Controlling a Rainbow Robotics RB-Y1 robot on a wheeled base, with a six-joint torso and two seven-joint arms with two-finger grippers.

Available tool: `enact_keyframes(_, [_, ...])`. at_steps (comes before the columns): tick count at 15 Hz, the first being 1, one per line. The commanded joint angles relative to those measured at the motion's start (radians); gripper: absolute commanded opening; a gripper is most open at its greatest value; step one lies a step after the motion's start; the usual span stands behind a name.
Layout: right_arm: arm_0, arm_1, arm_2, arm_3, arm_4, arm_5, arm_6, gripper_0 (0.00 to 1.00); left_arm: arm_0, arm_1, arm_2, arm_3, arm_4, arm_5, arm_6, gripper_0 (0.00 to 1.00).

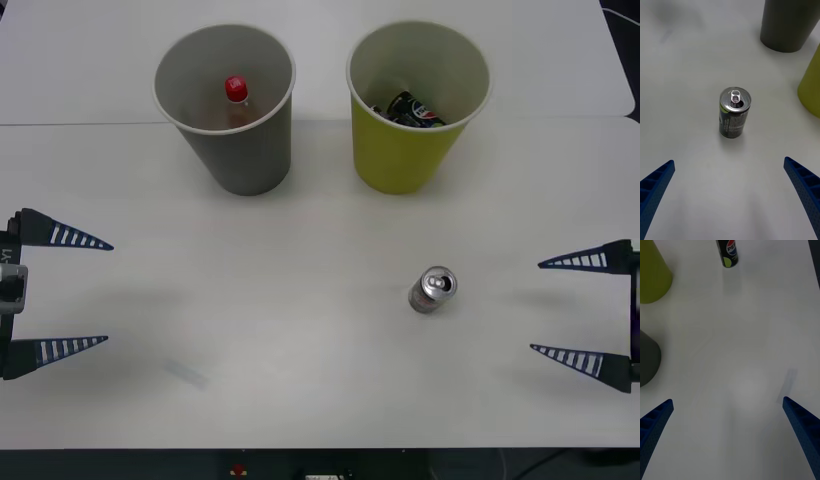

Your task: Put the can into the green bin and the plastic bottle into the gray bin

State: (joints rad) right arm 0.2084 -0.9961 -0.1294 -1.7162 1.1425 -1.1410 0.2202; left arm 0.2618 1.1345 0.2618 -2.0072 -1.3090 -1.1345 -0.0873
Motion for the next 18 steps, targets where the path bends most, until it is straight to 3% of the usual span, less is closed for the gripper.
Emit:
enact_keyframes(1, [-0.061,0.025,0.054,0.072,0.000,-0.014,0.016,1.00,0.000,0.000,0.000,0.000,0.000,0.000,0.000,1.00])
enact_keyframes(7, [-0.193,0.126,0.152,0.253,0.000,-0.045,0.073,1.00,0.000,0.000,0.000,0.000,0.000,0.000,0.000,1.00])
enact_keyframes(18, [-0.271,0.350,0.157,0.451,0.000,-0.098,0.166,1.00,0.000,0.000,0.000,0.000,0.000,0.000,0.000,1.00])
